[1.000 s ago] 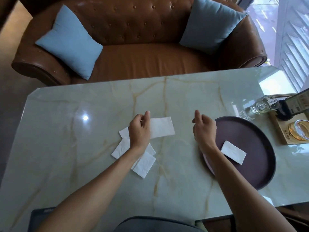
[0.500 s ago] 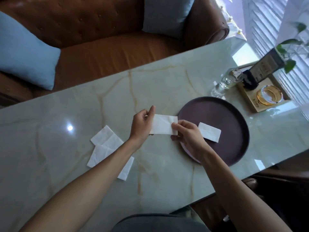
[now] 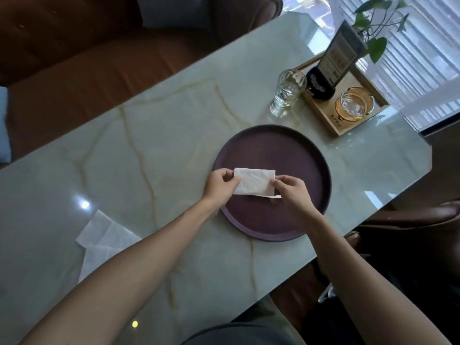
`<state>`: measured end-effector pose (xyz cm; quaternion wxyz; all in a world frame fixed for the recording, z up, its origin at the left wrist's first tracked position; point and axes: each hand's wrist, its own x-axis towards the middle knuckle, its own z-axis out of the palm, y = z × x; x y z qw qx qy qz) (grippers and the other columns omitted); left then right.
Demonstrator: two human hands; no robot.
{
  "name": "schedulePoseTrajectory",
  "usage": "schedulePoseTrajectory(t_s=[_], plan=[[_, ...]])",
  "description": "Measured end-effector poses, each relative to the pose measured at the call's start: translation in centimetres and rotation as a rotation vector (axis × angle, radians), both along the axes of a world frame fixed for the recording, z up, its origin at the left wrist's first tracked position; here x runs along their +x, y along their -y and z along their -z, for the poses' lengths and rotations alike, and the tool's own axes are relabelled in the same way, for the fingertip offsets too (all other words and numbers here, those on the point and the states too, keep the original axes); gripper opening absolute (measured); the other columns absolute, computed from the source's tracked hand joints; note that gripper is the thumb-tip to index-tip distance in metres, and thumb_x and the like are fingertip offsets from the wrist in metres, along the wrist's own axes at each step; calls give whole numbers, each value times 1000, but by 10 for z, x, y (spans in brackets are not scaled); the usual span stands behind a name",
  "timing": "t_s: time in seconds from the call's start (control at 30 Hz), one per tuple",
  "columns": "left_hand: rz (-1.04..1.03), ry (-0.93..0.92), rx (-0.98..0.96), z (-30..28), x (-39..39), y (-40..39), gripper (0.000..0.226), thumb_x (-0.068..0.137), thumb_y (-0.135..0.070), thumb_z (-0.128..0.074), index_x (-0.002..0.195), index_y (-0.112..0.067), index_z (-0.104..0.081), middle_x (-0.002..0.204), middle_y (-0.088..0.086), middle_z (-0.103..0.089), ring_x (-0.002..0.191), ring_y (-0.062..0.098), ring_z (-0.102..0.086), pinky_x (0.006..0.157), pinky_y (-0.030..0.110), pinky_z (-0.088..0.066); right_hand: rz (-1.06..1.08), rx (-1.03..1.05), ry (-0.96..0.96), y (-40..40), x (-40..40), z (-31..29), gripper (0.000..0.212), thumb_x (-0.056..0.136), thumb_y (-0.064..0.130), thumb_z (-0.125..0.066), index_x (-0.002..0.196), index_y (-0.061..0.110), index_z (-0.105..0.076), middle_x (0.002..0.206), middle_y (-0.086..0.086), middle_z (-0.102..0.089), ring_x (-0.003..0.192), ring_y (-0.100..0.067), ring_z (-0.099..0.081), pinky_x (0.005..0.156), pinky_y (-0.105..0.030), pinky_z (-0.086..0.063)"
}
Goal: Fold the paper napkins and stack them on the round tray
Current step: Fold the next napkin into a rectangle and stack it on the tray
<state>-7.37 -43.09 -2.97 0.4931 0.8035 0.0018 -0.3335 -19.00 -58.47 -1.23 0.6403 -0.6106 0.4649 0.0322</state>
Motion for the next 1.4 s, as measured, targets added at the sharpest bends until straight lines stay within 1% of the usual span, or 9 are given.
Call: schedulePoseTrajectory(t_s=[0.13, 0.27, 0.4, 0.73, 0.87, 1.0, 1.17, 1.3, 1.4], plan=[[61, 52, 102, 26, -8, 25, 10, 87, -14, -69, 88, -9, -78, 87, 1, -76, 77, 10, -64, 75, 29, -54, 4, -94, -148, 16, -11, 33, 23, 93, 13, -59, 87, -6, -72, 69, -6, -59, 62, -19, -54, 54, -31, -45], [69, 85, 206, 39, -13, 37, 11, 86, -17, -70, 90, -13, -80, 88, -3, -78, 80, 10, -67, 74, 25, -51, -8, -171, -219, 24, -13, 53, 13, 90, 20, -64, 87, 13, -75, 79, 1, -73, 71, -17, -65, 65, -32, -49], [47, 117, 235, 42, -13, 43, 13, 87, -17, -71, 95, -11, -81, 92, -1, -78, 86, 12, -69, 80, 28, -54, -32, -250, -250, 28, -10, 57, 12, 91, 24, -64, 88, 18, -73, 87, 6, -74, 81, -12, -68, 71, -31, -52], [103, 108, 291, 48, -7, 53, 11, 86, -18, -72, 96, -15, -76, 75, -10, -65, 74, 10, -62, 71, 24, -48, -39, -258, -299, 34, -7, 64, 12, 91, 21, -60, 88, 17, -71, 86, 5, -71, 82, -16, -66, 74, -36, -53], [85, 89, 294, 52, -8, 48, 15, 85, -19, -74, 99, -16, -73, 77, -10, -65, 72, 7, -61, 60, 10, -41, -40, -261, -308, 34, -10, 64, 12, 93, 24, -61, 90, 17, -70, 88, 6, -71, 83, -15, -66, 69, -32, -50], [54, 75, 299, 52, -10, 47, 18, 86, -20, -74, 103, -14, -75, 83, -6, -68, 81, 11, -65, 67, 16, -43, -40, -310, -344, 31, -11, 61, 20, 95, 36, -61, 94, 17, -65, 89, 9, -67, 81, -11, -62, 69, -31, -44], [107, 84, 276, 51, -15, 48, 22, 89, -16, -69, 108, -11, -78, 92, -2, -74, 85, 9, -64, 69, 10, -37, -34, -327, -379, 30, -9, 60, 18, 98, 30, -56, 101, 14, -64, 96, 4, -66, 85, -17, -61, 70, -31, -42], [116, 87, 253, 50, -14, 48, 24, 90, -15, -67, 111, -12, -78, 99, -1, -77, 91, 10, -68, 80, 15, -43, -35, -326, -377, 31, -6, 58, 17, 98, 26, -55, 103, 14, -64, 98, 4, -66, 84, -15, -59, 63, -28, -40], [130, 95, 239, 48, -11, 46, 23, 90, -17, -68, 110, -13, -77, 100, -1, -77, 89, 10, -68, 81, 16, -45, -23, -331, -399, 31, -7, 55, 18, 98, 29, -55, 103, 14, -63, 100, 2, -67, 87, -18, -61, 70, -31, -42]])
